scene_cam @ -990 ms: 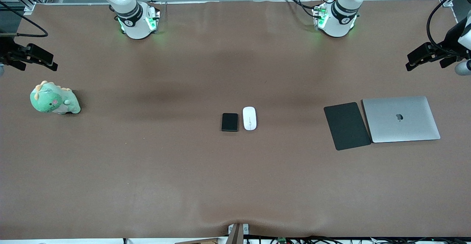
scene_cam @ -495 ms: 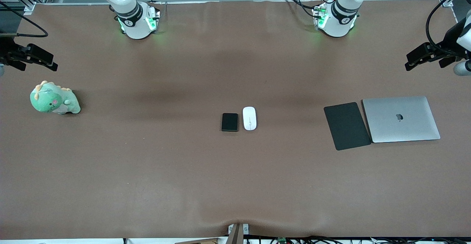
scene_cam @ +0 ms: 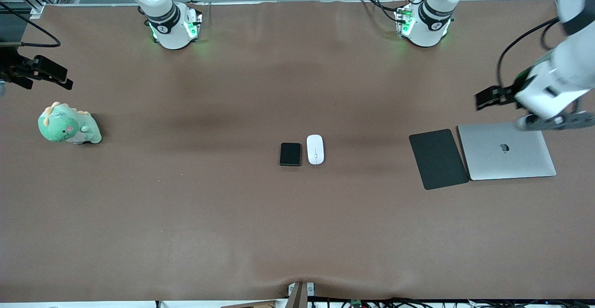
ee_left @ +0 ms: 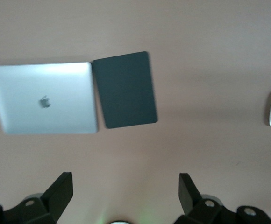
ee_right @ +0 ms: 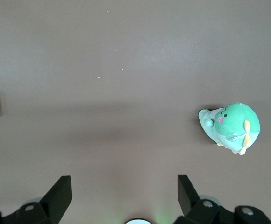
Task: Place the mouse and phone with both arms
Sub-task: 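Move the left gripper to the white mouse while the right gripper rises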
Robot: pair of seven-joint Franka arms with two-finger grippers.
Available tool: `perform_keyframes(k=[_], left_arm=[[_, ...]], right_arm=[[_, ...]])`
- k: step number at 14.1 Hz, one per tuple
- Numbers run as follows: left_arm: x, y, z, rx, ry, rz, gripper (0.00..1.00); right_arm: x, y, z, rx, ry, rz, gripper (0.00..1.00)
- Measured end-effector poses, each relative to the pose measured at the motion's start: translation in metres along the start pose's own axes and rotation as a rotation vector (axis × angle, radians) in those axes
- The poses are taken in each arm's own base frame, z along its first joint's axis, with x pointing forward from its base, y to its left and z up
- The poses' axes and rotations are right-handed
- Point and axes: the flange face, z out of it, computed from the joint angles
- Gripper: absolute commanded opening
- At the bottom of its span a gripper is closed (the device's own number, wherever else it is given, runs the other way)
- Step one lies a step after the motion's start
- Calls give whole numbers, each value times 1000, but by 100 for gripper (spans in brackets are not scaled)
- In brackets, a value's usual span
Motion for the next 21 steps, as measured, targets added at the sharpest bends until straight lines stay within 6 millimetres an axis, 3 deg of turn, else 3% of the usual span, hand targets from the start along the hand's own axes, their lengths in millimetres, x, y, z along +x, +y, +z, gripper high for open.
perform_keyframes(k=[3, 5, 9, 15, 17, 21], left_arm=[[25, 76, 59, 15, -24, 27, 100], [38, 114, 99, 24, -37, 6, 100], [56, 161, 162, 24, -29, -46, 100], [62, 246, 253, -39, 1, -172, 100], [59, 279, 277, -45, 12, -202, 100], [53, 324, 301, -92, 80, -172, 100]], right_arm=[[0, 0, 1, 0, -6, 1, 100], [0, 0, 2, 0, -8, 2, 100], [1, 1, 3, 0, -10, 3, 100], [4, 0, 12, 2, -28, 2, 100], [8, -3, 21, 17, -45, 0, 100], [25, -16, 45, 95, -73, 26, 100]])
